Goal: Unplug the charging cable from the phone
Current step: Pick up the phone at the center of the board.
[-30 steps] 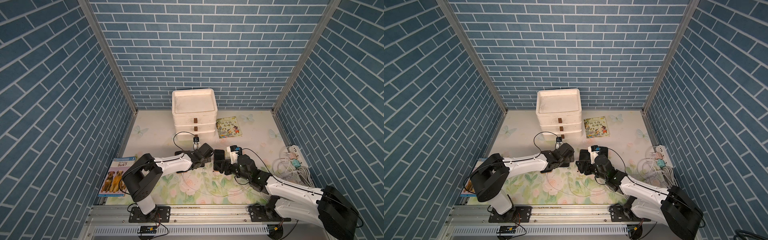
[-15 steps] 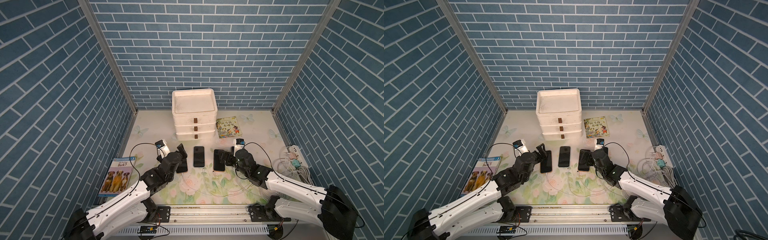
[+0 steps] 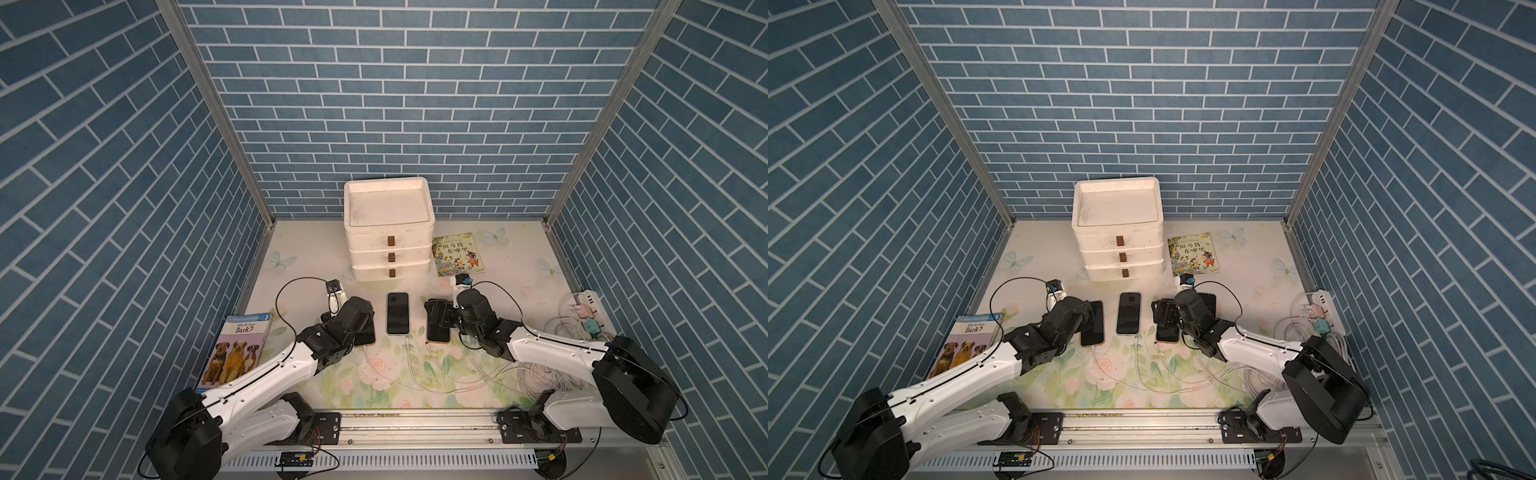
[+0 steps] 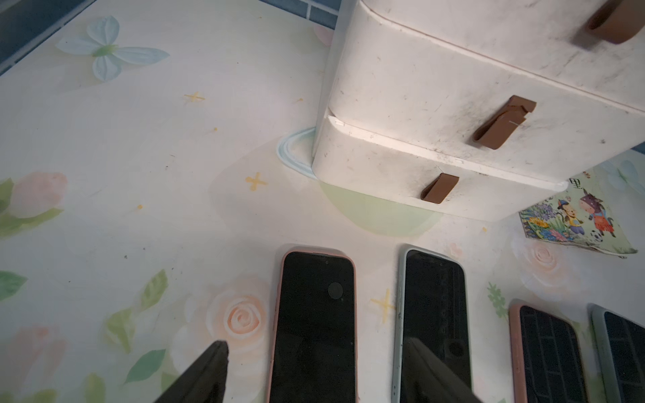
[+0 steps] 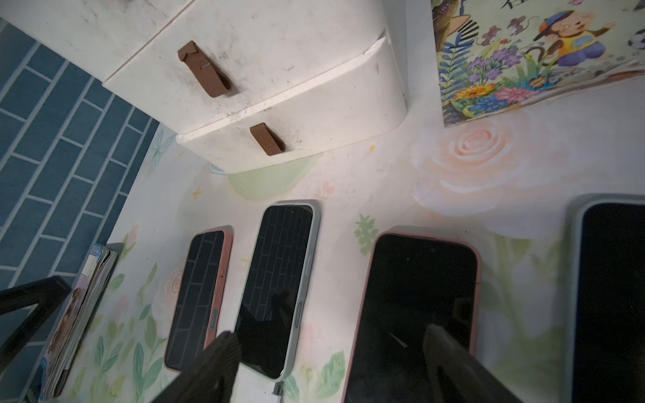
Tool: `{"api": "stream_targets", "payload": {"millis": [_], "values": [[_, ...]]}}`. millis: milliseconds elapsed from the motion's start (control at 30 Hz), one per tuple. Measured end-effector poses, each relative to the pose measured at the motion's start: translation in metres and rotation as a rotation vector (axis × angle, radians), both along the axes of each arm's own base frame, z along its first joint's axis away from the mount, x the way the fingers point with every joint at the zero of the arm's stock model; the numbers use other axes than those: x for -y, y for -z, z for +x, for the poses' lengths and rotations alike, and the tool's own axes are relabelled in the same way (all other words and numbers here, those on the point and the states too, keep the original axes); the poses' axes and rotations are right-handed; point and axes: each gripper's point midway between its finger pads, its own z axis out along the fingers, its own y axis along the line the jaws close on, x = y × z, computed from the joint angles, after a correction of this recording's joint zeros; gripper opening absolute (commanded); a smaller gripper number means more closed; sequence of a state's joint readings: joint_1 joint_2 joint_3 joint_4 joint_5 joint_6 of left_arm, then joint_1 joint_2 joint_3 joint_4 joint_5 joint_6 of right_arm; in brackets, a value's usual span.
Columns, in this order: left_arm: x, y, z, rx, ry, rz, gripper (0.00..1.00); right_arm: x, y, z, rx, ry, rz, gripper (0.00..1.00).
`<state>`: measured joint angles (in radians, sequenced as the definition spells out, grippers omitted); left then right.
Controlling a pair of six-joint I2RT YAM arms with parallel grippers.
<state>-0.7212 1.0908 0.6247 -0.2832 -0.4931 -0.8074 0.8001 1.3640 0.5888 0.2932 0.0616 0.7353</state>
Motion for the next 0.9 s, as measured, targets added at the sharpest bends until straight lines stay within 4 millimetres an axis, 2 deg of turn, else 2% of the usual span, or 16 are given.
{"api": "stream_targets", "payload": {"millis": [67, 167, 333, 400, 500, 733, 900], "values": [[0.007, 0.005, 0.004, -0.031, 0.018, 0.019, 0.82, -0.003, -0.001, 0.0, 0.003, -0.011, 0.01, 0.87], [0.012, 0.025, 0.005, -0.094, 0.039, 0.053, 0.82, -0.006, -0.002, -0.001, 0.001, -0.028, 0.02, 0.87], [0.012, 0.061, -0.002, -0.209, 0.055, 0.121, 0.83, -0.012, -0.008, 0.001, 0.001, -0.046, 0.023, 0.88], [0.011, 0.07, -0.003, -0.241, 0.055, 0.144, 0.84, -0.016, -0.014, 0.003, 0.012, -0.053, 0.028, 0.88], [0.015, 0.075, 0.0, -0.269, 0.055, 0.165, 0.85, -0.017, -0.016, 0.003, 0.019, -0.062, 0.03, 0.88], [0.026, 0.073, 0.014, -0.277, 0.053, 0.171, 0.88, -0.018, -0.012, -0.001, 0.009, -0.082, 0.037, 0.88], [0.025, 0.081, 0.009, -0.319, 0.058, 0.188, 0.87, -0.015, -0.004, -0.006, -0.006, -0.088, 0.026, 0.88]]}}
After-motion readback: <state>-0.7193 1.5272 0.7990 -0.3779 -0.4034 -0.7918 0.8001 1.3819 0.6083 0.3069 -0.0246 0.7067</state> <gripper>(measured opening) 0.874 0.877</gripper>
